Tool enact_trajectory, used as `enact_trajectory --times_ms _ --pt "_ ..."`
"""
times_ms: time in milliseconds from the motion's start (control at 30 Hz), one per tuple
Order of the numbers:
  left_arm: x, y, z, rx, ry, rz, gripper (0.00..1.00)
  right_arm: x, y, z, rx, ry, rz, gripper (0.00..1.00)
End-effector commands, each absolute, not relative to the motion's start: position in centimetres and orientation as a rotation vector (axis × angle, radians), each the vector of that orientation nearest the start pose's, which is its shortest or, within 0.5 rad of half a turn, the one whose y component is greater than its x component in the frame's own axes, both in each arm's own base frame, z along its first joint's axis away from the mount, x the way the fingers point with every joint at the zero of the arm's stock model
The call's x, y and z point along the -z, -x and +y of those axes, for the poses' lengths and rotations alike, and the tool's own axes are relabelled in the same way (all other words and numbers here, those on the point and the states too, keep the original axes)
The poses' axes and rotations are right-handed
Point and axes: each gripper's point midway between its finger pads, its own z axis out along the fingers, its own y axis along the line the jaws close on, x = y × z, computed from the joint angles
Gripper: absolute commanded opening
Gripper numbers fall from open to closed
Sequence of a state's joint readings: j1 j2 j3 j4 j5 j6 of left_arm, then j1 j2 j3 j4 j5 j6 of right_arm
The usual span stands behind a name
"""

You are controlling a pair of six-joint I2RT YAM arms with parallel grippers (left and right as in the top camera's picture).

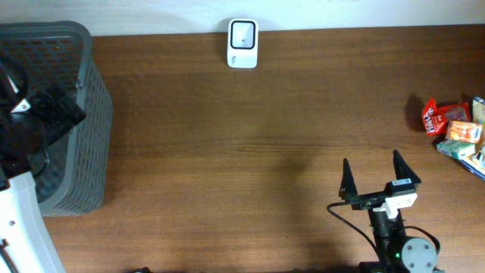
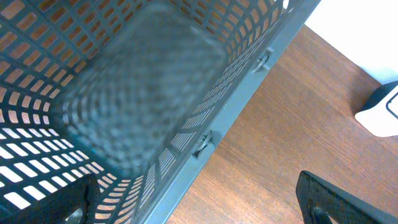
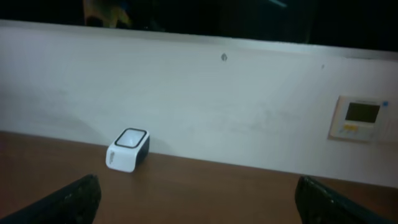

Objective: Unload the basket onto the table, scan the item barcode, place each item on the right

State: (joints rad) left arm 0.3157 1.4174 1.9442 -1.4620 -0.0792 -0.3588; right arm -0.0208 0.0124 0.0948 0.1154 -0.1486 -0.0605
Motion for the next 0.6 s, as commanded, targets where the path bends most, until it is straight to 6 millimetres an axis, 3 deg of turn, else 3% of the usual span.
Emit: enact_trajectory --times_ms 0,167,233,567 --pt "-35.5 -28.7 11.0 -0.097 0.849 2.344 0.99 -21.8 -24.1 1.8 -0.028 0.146 1.407 0.99" --pt "-35.5 -28.7 11.0 -0.097 0.849 2.344 0.99 -19.2 -24.6 1.0 -0.002 0.107 1.496 0.99" --pt "-35.5 -28.7 11.0 -0.097 0.849 2.344 0.99 -15.6 -24.6 0.4 -0.059 -0.006 1.647 0.99" --pt "-35.5 -28.7 11.0 -0.097 0.849 2.344 0.99 -15.7 -24.6 0.5 -0.082 -0.02 1.644 0.99"
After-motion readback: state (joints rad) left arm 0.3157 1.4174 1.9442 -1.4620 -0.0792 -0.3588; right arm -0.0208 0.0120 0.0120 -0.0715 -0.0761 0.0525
